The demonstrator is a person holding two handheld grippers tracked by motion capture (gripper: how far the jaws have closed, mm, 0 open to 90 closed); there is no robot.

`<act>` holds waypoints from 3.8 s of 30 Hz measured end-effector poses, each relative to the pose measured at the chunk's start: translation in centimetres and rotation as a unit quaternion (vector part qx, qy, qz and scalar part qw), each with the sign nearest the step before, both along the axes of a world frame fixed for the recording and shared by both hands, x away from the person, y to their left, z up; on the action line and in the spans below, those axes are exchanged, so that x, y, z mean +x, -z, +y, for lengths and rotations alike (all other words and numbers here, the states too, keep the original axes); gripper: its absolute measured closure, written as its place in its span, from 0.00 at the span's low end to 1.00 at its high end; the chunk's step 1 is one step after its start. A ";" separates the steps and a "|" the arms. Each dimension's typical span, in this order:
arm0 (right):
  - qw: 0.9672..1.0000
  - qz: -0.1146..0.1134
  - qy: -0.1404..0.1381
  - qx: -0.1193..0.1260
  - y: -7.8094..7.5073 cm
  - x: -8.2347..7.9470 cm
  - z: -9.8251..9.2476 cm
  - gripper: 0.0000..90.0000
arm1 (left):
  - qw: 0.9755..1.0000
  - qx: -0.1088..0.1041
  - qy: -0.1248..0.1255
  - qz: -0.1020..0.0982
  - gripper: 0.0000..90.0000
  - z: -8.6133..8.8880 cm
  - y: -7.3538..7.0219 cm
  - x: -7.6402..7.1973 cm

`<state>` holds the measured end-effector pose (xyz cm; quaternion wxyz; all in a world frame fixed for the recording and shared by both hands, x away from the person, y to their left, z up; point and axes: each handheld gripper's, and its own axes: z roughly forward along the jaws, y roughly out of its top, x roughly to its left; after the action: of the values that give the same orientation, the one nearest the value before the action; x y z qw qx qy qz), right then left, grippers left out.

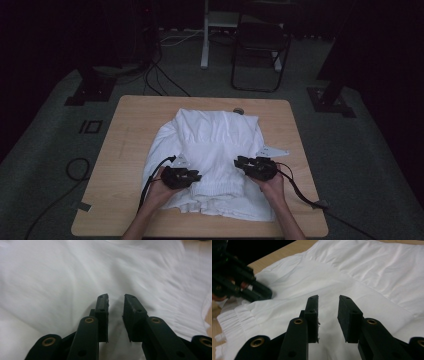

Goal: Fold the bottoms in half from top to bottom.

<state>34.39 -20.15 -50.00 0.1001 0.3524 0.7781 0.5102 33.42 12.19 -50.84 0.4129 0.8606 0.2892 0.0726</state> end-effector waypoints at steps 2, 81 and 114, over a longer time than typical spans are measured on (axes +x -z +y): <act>1.000 0.003 -0.012 -0.007 0.3 -0.3 0.6 0.77 | 1.000 -0.004 -0.026 -0.006 0.78 0.1 -0.1 0.6; 0.989 0.003 0.032 -0.141 4.8 0.1 2.2 0.57 | 0.956 0.023 -0.289 0.042 0.47 5.9 2.5 14.2; 0.990 -0.010 0.124 -0.069 -1.2 4.9 -2.0 0.53 | 0.962 0.027 -0.267 0.046 0.44 6.6 2.6 14.6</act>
<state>39.32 -22.16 -48.83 0.1944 0.4333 0.7607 0.4424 48.07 18.76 -53.44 0.3416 0.7655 0.5249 0.1479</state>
